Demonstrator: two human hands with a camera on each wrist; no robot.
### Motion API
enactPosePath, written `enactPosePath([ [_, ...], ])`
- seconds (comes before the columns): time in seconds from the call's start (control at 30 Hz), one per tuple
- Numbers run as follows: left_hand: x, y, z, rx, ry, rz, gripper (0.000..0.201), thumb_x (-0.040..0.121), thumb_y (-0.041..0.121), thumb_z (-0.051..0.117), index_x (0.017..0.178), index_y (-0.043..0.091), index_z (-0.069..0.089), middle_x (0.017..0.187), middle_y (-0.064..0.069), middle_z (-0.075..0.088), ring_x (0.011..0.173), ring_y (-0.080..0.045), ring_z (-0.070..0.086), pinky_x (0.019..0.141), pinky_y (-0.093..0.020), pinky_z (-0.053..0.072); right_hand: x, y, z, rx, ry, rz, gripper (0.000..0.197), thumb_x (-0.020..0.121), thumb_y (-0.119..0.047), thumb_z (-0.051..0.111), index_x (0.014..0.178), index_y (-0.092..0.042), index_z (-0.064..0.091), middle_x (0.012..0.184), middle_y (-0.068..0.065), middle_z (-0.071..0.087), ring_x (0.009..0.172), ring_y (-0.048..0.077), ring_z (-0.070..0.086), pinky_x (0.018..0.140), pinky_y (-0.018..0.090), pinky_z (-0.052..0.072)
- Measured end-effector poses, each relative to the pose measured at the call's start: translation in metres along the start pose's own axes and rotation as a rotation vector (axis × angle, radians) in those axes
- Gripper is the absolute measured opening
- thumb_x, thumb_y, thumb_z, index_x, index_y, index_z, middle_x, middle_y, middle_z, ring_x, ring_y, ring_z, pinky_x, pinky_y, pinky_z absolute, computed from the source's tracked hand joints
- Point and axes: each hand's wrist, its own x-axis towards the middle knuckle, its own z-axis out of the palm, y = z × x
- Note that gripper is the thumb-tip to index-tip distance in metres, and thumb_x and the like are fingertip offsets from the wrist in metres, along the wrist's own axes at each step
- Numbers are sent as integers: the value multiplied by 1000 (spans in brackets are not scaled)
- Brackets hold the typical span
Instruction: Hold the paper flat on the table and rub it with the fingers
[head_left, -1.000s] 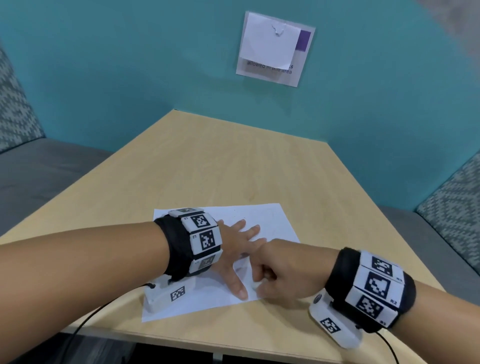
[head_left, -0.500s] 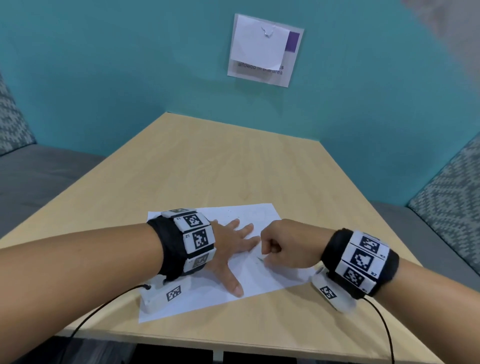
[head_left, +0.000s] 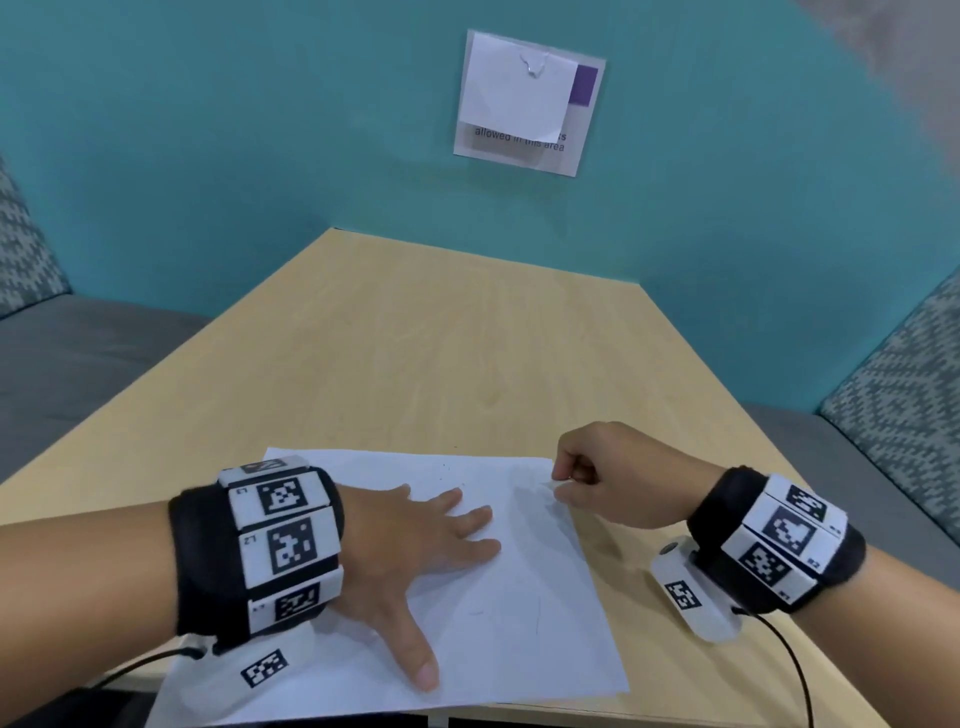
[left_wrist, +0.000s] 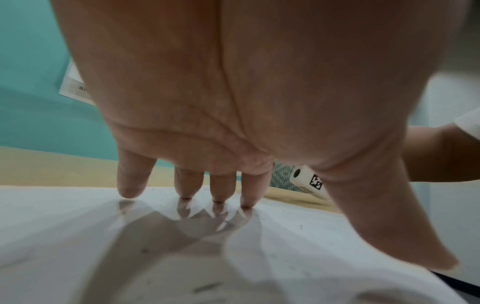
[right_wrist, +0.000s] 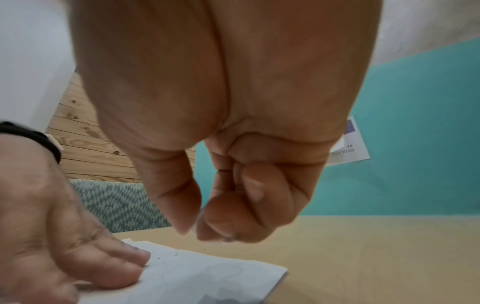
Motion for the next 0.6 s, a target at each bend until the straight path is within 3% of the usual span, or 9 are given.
enactPosePath([
  [0.13, -9, 7, -8, -13, 78, -30, 108, 84, 71, 58, 158, 32, -11, 161, 16, -25, 147, -7, -26, 122, -47, -10, 18, -11, 4, 6, -19, -19, 10, 90, -26, 63, 90, -17, 64, 71, -10, 54, 61, 7, 47, 57, 17, 37],
  [0.3, 8, -8, -32, 12, 228, -181, 107, 85, 71, 56, 160, 23, -3, 165, 9, -15, 152, -14, -14, 123, -52, 3, 44, -21, 8, 7, -76, 11, 9, 91, -25, 63, 93, -15, 65, 72, -10, 57, 61, 4, 50, 56, 17, 38],
  [0.4, 25, -16, -37, 76, 222, -227, 105, 86, 70, 55, 160, 19, 2, 167, 4, -8, 153, -20, -8, 121, -57, 8, 53, -25, 8, 1, -115, 35, 12, 91, -24, 63, 92, -12, 65, 76, -2, 66, 58, 7, 55, 56, 19, 44],
  [0.5, 36, -23, -31, 106, 193, -229, 102, 88, 70, 50, 160, 20, -3, 167, 5, -10, 153, -23, -9, 120, -60, 7, 59, -26, 8, -4, -152, 67, 17, 90, -23, 63, 93, -7, 67, 84, 9, 74, 56, 10, 58, 57, 23, 48],
  [0.6, 42, -30, -22, 108, 214, -221, 101, 88, 73, 46, 159, 23, -5, 167, 6, -11, 153, -25, -12, 119, -63, 5, 62, -27, 9, -32, -155, 52, 16, 89, -23, 64, 92, -8, 67, 78, 3, 69, 59, 10, 55, 56, 22, 45],
])
